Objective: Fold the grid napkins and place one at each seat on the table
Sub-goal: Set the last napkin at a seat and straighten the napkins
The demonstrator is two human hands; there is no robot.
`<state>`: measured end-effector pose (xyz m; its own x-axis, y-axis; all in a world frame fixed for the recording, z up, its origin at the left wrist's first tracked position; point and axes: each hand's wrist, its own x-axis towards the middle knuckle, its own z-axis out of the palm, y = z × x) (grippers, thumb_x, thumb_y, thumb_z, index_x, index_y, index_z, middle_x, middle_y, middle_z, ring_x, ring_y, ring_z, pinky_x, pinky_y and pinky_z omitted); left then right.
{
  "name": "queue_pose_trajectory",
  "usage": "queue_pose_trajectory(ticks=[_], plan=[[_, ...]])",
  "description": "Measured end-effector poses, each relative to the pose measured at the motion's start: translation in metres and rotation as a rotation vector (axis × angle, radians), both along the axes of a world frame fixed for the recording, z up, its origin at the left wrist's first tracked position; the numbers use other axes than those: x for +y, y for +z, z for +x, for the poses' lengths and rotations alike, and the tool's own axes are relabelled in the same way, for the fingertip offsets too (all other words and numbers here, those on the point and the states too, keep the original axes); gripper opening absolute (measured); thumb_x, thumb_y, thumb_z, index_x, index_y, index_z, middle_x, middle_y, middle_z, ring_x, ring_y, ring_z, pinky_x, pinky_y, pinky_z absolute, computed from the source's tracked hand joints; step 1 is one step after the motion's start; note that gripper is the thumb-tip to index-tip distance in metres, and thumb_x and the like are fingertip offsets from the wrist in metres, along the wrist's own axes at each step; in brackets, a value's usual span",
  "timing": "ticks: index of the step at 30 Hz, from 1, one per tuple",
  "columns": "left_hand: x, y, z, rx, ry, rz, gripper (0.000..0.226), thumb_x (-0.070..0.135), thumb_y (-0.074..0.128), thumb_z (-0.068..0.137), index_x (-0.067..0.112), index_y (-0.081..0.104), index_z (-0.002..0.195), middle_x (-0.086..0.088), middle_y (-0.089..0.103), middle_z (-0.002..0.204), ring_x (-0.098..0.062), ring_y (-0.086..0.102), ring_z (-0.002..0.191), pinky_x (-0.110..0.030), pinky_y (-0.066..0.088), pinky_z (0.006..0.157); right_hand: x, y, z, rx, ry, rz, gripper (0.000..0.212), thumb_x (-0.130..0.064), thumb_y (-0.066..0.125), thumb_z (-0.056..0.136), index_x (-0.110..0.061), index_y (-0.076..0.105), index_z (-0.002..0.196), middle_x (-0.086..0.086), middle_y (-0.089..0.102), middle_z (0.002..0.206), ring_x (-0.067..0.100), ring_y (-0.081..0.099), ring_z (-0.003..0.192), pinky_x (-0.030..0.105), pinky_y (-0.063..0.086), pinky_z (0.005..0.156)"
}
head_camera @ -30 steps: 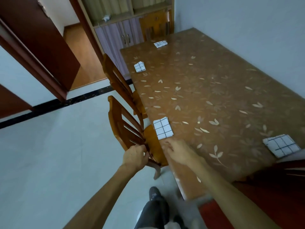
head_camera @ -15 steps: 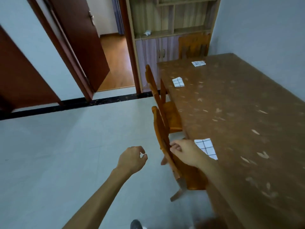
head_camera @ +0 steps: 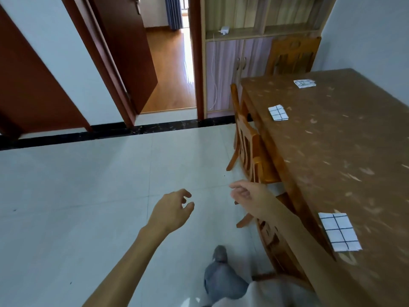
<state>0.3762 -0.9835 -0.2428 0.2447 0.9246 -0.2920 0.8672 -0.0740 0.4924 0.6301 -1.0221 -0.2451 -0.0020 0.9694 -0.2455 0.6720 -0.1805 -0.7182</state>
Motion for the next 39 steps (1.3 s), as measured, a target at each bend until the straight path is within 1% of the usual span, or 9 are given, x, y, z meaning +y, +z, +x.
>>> queue_pose_trajectory(ticks=[12,14,18,22,24,29,32,37,39], plan=[[0.224,-0.014,0.066,0.013,-0.19,-0.064,0.03,0.035,0.055,0.097,0.025,0.063,0.124,0.006,0.071,0.112,-0.01,0.068,0.091,-0.03,0.056,0.086,0.179,-0.033,0.046,0.044,-0.224,0.011,0.032,-0.036,0.056,0.099,-0.026,0.059,0.13,-0.019,0.062,0.11,0.002,0.062,0.104,0.01,0.048,0.086],[0.263,-0.012,0.091,0.01,-0.248,-0.049,0.028,0.033,0.055,0.097,0.025,0.064,0.123,0.006,0.071,0.112,-0.01,0.068,0.09,-0.028,0.056,0.086,0.205,-0.034,0.064,0.083,-0.29,0.015,0.031,-0.032,0.058,0.099,-0.023,0.061,0.128,-0.016,0.064,0.11,0.0,0.062,0.1,0.006,0.047,0.082],[0.324,-0.01,0.138,-0.036,-0.346,-0.038,0.024,0.027,0.056,0.098,0.025,0.066,0.12,0.006,0.07,0.109,-0.01,0.067,0.087,-0.023,0.054,0.082,0.241,-0.035,0.101,0.094,-0.418,0.013,0.028,-0.024,0.061,0.098,-0.017,0.063,0.124,-0.008,0.069,0.114,0.007,0.065,0.107,0.011,0.048,0.091],[0.376,-0.014,0.187,-0.092,-0.464,-0.05,0.023,0.025,0.056,0.099,0.025,0.067,0.12,0.007,0.069,0.112,-0.008,0.064,0.089,-0.017,0.051,0.083,0.27,-0.038,0.136,0.112,-0.557,0.013,0.019,-0.012,0.061,0.097,-0.018,0.065,0.115,-0.018,0.065,0.096,0.002,0.065,0.09,0.001,0.047,0.076],[0.4,-0.017,0.211,-0.117,-0.536,-0.039,0.022,0.024,0.056,0.1,0.025,0.068,0.118,0.008,0.069,0.112,-0.009,0.064,0.091,-0.019,0.053,0.083,0.284,-0.042,0.152,0.14,-0.643,0.01,0.019,-0.011,0.061,0.097,-0.02,0.065,0.113,-0.021,0.063,0.093,-0.003,0.064,0.084,0.004,0.048,0.071],[0.465,-0.031,0.272,-0.215,-0.727,-0.051,0.02,0.024,0.057,0.1,0.023,0.069,0.116,0.007,0.072,0.112,-0.008,0.066,0.096,-0.024,0.055,0.09,0.33,-0.059,0.184,0.118,-0.762,-0.032,0.023,-0.01,0.059,0.097,-0.018,0.067,0.117,-0.013,0.069,0.096,-0.002,0.064,0.09,0.01,0.05,0.085],[0.509,-0.036,0.31,-0.291,-0.837,-0.13,0.021,0.024,0.057,0.1,0.021,0.067,0.119,0.008,0.071,0.11,-0.003,0.066,0.1,-0.023,0.055,0.093,0.372,-0.064,0.204,0.063,-0.814,-0.081,0.024,-0.013,0.057,0.098,-0.018,0.066,0.12,-0.01,0.069,0.101,0.0,0.062,0.087,0.006,0.043,0.075],[0.59,-0.043,0.368,-0.24,-1.025,-0.221,0.021,0.024,0.056,0.101,0.024,0.065,0.12,0.012,0.068,0.107,0.003,0.064,0.094,-0.009,0.051,0.08,0.431,-0.064,0.227,0.003,-0.956,-0.212,0.025,-0.022,0.057,0.098,-0.02,0.062,0.122,0.006,0.072,0.111,0.023,0.068,0.101,0.035,0.053,0.089],[0.62,-0.048,0.394,-0.171,-1.098,-0.241,0.022,0.026,0.054,0.101,0.024,0.065,0.121,0.011,0.068,0.109,0.001,0.063,0.093,-0.011,0.051,0.077,0.445,-0.067,0.235,0.018,-1.024,-0.244,0.024,-0.024,0.056,0.098,-0.023,0.06,0.121,0.004,0.072,0.112,0.019,0.068,0.098,0.031,0.055,0.083]])
